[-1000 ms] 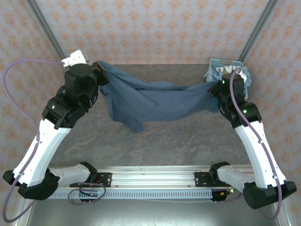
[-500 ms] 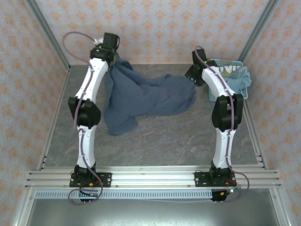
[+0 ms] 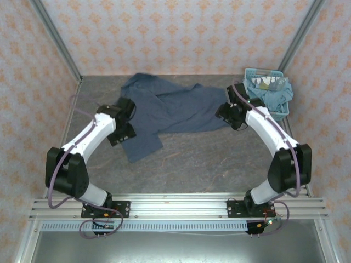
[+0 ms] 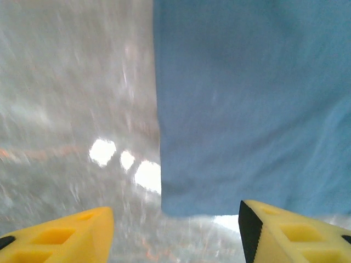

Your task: Fold and stack the t-shirts

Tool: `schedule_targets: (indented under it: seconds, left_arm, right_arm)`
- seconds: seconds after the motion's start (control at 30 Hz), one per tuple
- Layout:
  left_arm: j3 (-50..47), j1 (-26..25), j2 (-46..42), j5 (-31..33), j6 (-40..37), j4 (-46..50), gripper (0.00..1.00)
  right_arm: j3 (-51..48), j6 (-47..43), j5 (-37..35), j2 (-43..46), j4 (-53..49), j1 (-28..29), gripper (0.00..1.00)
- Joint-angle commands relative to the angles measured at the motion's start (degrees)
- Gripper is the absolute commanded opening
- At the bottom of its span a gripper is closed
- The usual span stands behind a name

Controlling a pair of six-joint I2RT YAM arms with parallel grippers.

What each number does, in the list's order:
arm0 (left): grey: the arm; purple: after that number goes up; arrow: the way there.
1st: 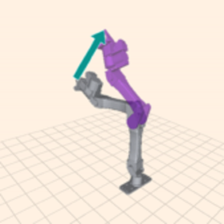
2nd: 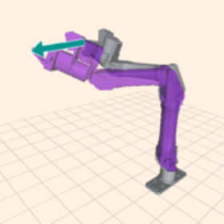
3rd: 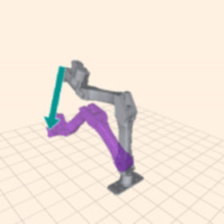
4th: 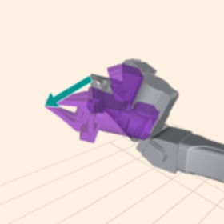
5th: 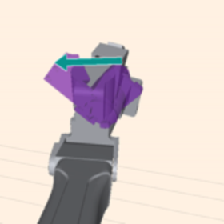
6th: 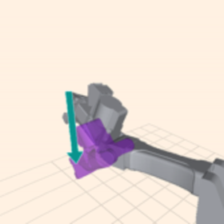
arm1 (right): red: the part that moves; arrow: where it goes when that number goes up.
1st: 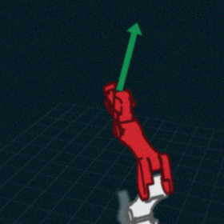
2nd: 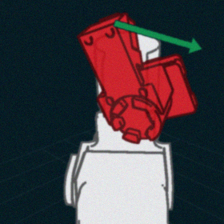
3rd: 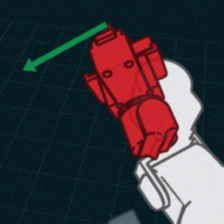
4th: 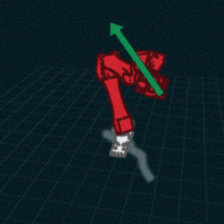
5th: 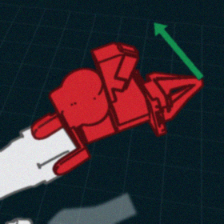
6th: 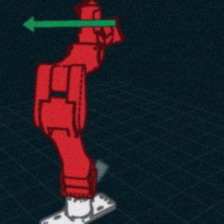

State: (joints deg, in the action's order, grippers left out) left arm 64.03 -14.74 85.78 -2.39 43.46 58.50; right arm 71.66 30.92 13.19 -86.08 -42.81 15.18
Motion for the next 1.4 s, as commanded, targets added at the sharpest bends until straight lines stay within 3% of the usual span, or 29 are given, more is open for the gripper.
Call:
schedule_targets:
  seconds: [0.0,0.17,0.37,0.43,0.53,0.6,0.8,1.0,1.2,1.37]
  left_arm:
    - [-5.6,-1.7,1.5,-6.9,6.6,-5.9,0.64]
    - [-5.7,-3.1,7.9,-9.7,9.5,-11.2,0.65]
    - [-3.7,-5.5,17.0,-3.7,8.2,-8.0,0.61]
    - [-3.5,-5.5,18.3,-1.6,7.7,-8.7,0.47]
    - [-3.2,-4.9,18.0,1.8,7.4,-8.8,0.13]
    - [-3.4,-4.2,15.0,4.1,7.7,-7.8,0.00]
    - [-6.1,-1.5,0.1,11.6,8.0,-1.1,0.00]
    - [-8.7,3.5,-11.0,9.1,6.5,-0.3,0.00]
    - [-8.7,3.8,-11.4,5.1,6.7,-1.2,0.00]
    - [-9.0,3.8,-11.7,4.8,6.6,-1.7,0.00]
  right_arm:
    - [-3.9,-0.6,2.9,2.8,2.7,1.9,0.63]
    - [-6.4,-1.6,4.1,5.8,2.0,2.3,0.63]
    - [-6.3,-2.1,2.9,7.8,0.6,2.3,0.64]
    - [-6.7,-1.6,2.0,8.4,0.5,2.2,0.64]
    - [-7.7,-0.6,0.1,9.7,0.3,1.9,0.64]
    - [-8.5,0.2,-1.7,10.4,-0.2,1.2,0.63]
    - [-11.3,4.9,-6.6,10.2,-0.7,-2.0,0.62]
    - [-11.7,8.8,-4.0,2.0,4.2,-3.0,0.59]
    - [-11.1,11.9,1.7,-8.7,12.2,-2.4,0.41]
    - [-11.2,13.0,1.1,-12.0,12.1,-0.3,0.33]
